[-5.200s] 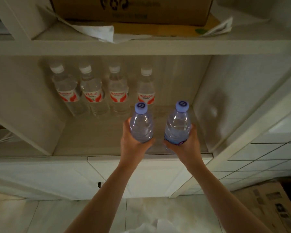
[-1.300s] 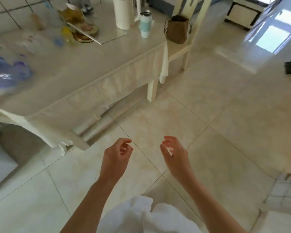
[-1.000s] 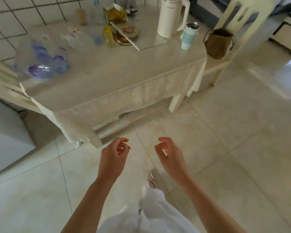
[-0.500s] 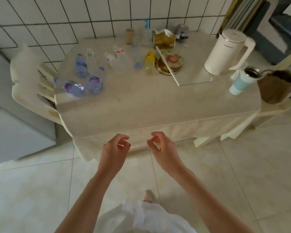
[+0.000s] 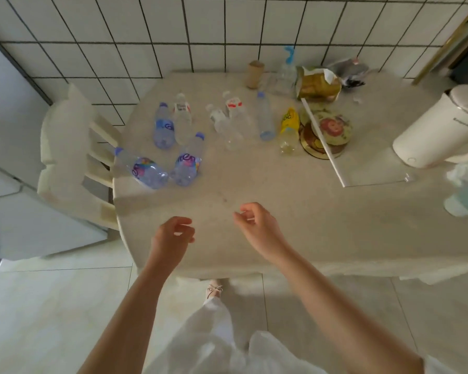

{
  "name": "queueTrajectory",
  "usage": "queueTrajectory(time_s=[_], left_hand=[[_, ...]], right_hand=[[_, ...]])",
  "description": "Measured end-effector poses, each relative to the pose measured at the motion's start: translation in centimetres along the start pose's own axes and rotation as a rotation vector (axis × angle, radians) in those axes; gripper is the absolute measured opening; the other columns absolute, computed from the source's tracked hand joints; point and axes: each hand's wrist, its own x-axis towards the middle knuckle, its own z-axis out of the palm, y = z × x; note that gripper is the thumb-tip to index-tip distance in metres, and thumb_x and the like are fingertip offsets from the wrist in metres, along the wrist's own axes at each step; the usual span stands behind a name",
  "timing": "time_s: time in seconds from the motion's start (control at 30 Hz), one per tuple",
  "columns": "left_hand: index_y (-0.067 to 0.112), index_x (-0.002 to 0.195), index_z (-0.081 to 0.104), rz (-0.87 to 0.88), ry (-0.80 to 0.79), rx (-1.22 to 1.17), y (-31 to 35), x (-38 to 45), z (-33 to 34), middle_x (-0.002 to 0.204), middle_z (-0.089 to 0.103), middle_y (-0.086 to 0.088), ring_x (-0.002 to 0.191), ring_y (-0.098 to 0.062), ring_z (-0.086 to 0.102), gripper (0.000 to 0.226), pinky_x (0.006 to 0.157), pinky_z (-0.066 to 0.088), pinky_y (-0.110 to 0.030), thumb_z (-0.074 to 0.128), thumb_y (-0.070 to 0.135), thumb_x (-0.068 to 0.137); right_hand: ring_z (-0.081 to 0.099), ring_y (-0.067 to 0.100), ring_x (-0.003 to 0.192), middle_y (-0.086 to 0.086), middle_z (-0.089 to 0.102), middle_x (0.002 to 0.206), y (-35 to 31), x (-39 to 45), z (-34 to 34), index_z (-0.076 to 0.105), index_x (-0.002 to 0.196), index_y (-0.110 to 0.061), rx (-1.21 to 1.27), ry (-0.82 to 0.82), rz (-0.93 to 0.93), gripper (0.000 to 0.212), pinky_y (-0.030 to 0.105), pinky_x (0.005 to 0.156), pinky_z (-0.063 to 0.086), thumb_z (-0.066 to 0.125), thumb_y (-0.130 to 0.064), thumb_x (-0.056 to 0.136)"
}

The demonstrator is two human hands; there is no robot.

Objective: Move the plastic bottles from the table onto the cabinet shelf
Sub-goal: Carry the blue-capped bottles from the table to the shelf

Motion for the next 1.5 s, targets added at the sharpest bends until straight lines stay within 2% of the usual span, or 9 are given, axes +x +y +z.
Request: queueTrajectory(time_s=[0.13, 0.3, 0.37, 0.5, 0.63, 0.93, 1.27, 1.37, 1.5], left_hand=[[-0.001, 0.109, 0.067, -0.148, 0.073, -0.079, 0.8, 8.5, -3.5, 0.073, 0.065, -0.004, 0.072, -0.028, 0.063, 0.022, 0.072, 0.05, -0.036, 0.063, 0.002, 0.087], [0.009, 0.114, 0.06, -0.32, 0.2, -0.173, 1.6, 17.7, -6.6, 0.096, 0.068, -0.018, 0.085, -0.036, 0.064, 0.046, 0.076, 0.052, -0.04, 0.074, 0.024, 0.073], [0.006, 0.105, 0.06, -0.391, 0.225, -0.205, 1.4, 20.6, -6.6, 0.088, 0.063, -0.016, 0.085, -0.036, 0.063, 0.046, 0.069, 0.049, -0.034, 0.076, 0.029, 0.069], [0.005, 0.128, 0.042, -0.554, 0.296, -0.22, -0.2, 25.8, -5.8, 0.125, 0.053, -0.022, 0.114, -0.038, 0.058, 0.101, 0.096, 0.051, -0.049, 0.078, 0.056, 0.048], [0.001, 0.135, 0.025, -0.633, 0.401, -0.239, 3.1, 26.0, -4.9, 0.141, 0.037, -0.026, 0.127, -0.04, 0.045, 0.089, 0.103, 0.041, -0.042, 0.078, 0.037, 0.075], [0.007, 0.137, 0.03, -0.715, 0.518, -0.267, 2.5, 28.2, -4.2, 0.14, 0.041, -0.022, 0.126, -0.042, 0.046, 0.094, 0.102, 0.039, -0.046, 0.084, 0.041, 0.067], [0.008, 0.128, 0.041, -0.718, 0.549, -0.303, 2.4, 28.2, -4.8, 0.129, 0.053, -0.016, 0.11, -0.035, 0.059, 0.079, 0.088, 0.046, -0.038, 0.082, 0.035, 0.066], [0.009, 0.129, 0.044, -0.695, 0.552, -0.412, 2.3, 27.6, -5.1, 0.122, 0.059, -0.012, 0.098, -0.028, 0.06, 0.075, 0.079, 0.043, -0.03, 0.083, 0.03, 0.068], [0.009, 0.128, 0.046, -0.598, 0.529, -0.442, 1.5, 25.8, -5.1, 0.116, 0.064, -0.01, 0.098, -0.029, 0.063, 0.074, 0.081, 0.047, -0.032, 0.083, 0.029, 0.067]], right_hand=[[0.063, 0.026, 0.108, 0.013, 0.07, 0.111, -3.9, 7.6, 2.9, 0.061, 0.116, -0.003, 0.014, -0.013, 0.104, 0.039, 0.028, 0.09, 0.042, 0.063, -0.032, 0.09], [0.055, 0.028, 0.121, 0.014, 0.063, 0.125, -7.7, 16.4, 7.3, 0.056, 0.124, -0.002, -0.045, -0.075, 0.209, 0.053, 0.029, 0.093, 0.041, 0.061, -0.041, 0.088], [0.053, 0.03, 0.123, 0.016, 0.059, 0.129, -8.6, 19.0, 8.9, 0.051, 0.127, 0.0, -0.068, -0.097, 0.281, 0.06, 0.03, 0.092, 0.041, 0.061, -0.045, 0.088], [0.054, 0.034, 0.121, 0.022, 0.055, 0.131, -9.2, 23.2, 12.1, 0.045, 0.124, 0.003, -0.033, -0.087, 0.421, 0.069, 0.035, 0.092, 0.046, 0.069, -0.046, 0.081], [0.052, 0.035, 0.122, 0.022, 0.05, 0.133, -9.3, 26.1, 14.9, 0.039, 0.126, 0.001, -0.028, -0.051, 0.526, 0.08, 0.038, 0.094, 0.047, 0.075, -0.047, 0.073], [0.044, 0.032, 0.126, 0.017, 0.046, 0.131, -8.7, 28.6, 17.5, 0.031, 0.128, -0.002, -0.117, -0.001, 0.639, 0.093, 0.036, 0.096, 0.04, 0.075, -0.058, 0.067], [0.055, 0.033, 0.11, 0.016, 0.047, 0.126, -7.7, 29.0, 17.4, 0.035, 0.12, -0.008, 0.07, 0.051, 0.681, 0.076, 0.031, 0.078, 0.042, 0.079, -0.037, 0.065], [0.064, 0.029, 0.097, 0.011, 0.058, 0.115, -7.4, 28.8, 16.8, 0.046, 0.117, -0.007, 0.214, 0.07, 0.679, 0.079, 0.028, 0.069, 0.047, 0.08, -0.039, 0.054], [0.071, 0.022, 0.069, 0.009, 0.072, 0.09, -6.7, 27.6, 15.6, 0.06, 0.105, -0.011, 0.388, 0.079, 0.651, 0.077, 0.025, 0.051, 0.052, 0.074, -0.039, 0.035]])
